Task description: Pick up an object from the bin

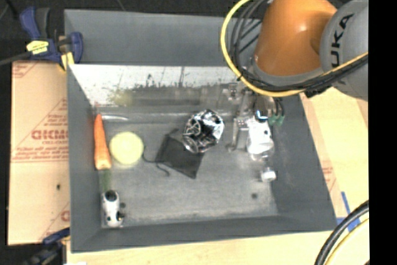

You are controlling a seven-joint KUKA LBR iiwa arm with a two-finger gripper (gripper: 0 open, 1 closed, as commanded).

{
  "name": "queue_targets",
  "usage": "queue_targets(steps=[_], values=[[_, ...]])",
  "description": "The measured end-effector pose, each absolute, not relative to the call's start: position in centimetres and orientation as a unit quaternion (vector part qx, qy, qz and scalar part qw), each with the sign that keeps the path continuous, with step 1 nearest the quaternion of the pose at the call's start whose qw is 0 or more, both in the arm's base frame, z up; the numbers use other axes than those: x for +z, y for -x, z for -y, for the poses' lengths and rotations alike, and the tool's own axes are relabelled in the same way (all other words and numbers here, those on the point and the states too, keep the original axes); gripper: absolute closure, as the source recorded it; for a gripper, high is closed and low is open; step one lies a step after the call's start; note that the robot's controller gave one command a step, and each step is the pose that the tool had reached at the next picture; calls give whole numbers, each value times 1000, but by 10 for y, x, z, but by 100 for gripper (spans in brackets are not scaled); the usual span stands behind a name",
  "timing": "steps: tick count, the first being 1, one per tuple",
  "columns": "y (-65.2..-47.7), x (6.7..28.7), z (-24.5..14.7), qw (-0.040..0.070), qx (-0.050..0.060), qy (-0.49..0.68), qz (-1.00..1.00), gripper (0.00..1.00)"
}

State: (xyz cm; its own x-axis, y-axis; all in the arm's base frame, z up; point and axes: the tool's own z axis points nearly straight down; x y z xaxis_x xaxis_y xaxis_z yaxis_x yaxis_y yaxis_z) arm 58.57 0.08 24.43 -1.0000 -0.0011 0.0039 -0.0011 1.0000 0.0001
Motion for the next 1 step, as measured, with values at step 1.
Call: queue_targets(steps=[1], values=[[-587,249,-1,-2,0,-1,1000,0]])
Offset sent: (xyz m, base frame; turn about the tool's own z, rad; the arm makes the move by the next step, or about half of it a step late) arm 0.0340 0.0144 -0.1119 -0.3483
